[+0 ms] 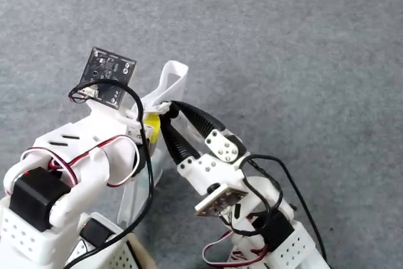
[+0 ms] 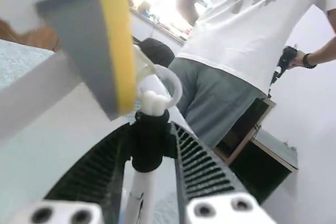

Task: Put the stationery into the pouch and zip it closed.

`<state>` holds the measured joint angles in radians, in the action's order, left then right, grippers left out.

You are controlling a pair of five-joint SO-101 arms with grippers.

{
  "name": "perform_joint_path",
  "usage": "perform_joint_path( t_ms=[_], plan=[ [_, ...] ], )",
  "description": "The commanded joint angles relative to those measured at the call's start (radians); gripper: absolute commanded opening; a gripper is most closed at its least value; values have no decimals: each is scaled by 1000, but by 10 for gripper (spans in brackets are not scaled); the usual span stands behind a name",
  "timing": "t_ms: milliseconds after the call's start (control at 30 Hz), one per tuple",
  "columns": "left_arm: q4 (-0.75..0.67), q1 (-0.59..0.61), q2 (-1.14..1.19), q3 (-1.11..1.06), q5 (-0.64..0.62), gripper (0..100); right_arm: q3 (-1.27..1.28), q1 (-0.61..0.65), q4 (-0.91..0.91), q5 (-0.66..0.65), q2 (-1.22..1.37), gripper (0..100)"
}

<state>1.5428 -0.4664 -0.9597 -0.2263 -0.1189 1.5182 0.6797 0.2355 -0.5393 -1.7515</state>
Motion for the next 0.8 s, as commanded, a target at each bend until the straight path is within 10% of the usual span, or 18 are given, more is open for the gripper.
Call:
perform_joint_path(
  t_ms=[0,767],
  plan=[
    [9,-22,-11,45,-2,28,-5,-31,-28,-8,-7,13],
    [213,-22,-129,128,183,28,-15,-224,-28,-103,-8,12]
  ],
)
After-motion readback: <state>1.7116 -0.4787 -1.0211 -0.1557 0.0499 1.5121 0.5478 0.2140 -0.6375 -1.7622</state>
